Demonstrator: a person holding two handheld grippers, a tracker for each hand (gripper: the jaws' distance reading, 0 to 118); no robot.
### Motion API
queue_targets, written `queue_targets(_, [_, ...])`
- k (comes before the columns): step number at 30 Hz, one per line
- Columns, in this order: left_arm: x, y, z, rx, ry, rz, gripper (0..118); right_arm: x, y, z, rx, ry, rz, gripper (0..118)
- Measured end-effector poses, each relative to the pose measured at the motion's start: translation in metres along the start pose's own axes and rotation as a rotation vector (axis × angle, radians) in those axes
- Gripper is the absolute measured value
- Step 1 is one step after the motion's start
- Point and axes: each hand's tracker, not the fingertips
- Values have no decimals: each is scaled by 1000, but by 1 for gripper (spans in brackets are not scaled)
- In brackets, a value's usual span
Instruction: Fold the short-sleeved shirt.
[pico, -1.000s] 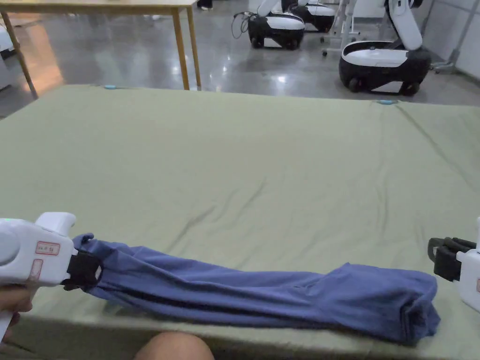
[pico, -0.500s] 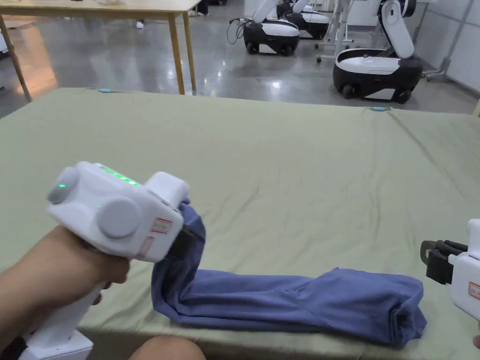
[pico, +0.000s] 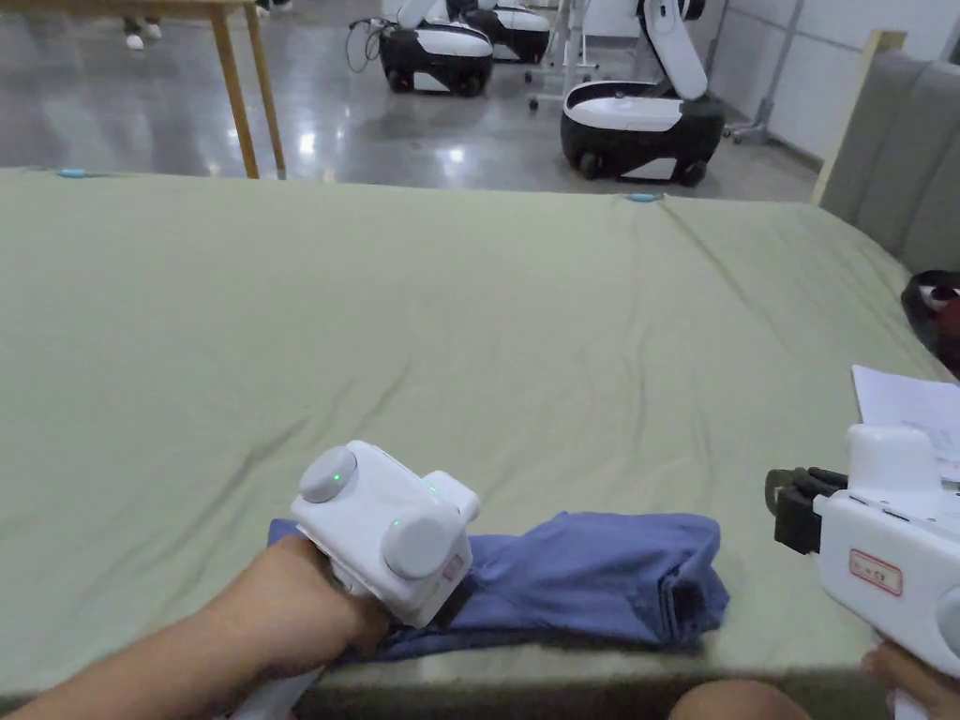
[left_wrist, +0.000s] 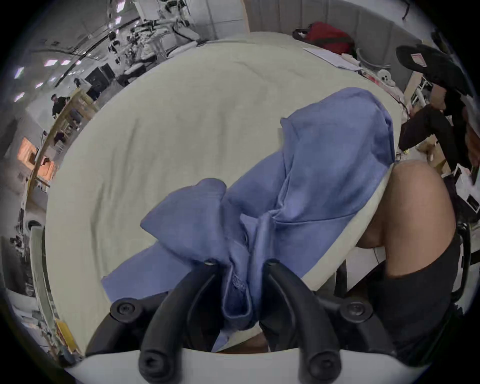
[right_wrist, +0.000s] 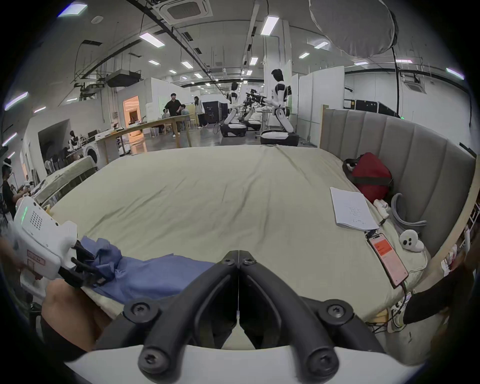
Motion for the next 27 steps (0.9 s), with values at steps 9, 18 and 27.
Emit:
queue_targets(9, [-72, -60, 102, 351, -261, 375, 114, -7, 1, -5, 11, 39, -2, 2])
queue_targets(18, [-135, -146, 92, 453, 195, 665, 0, -49, 8, -6, 59, 91, 54, 2])
queue_targets(27, [-65, -71, 67, 231, 175, 235, 0, -54, 11, -1, 54, 97, 65, 2])
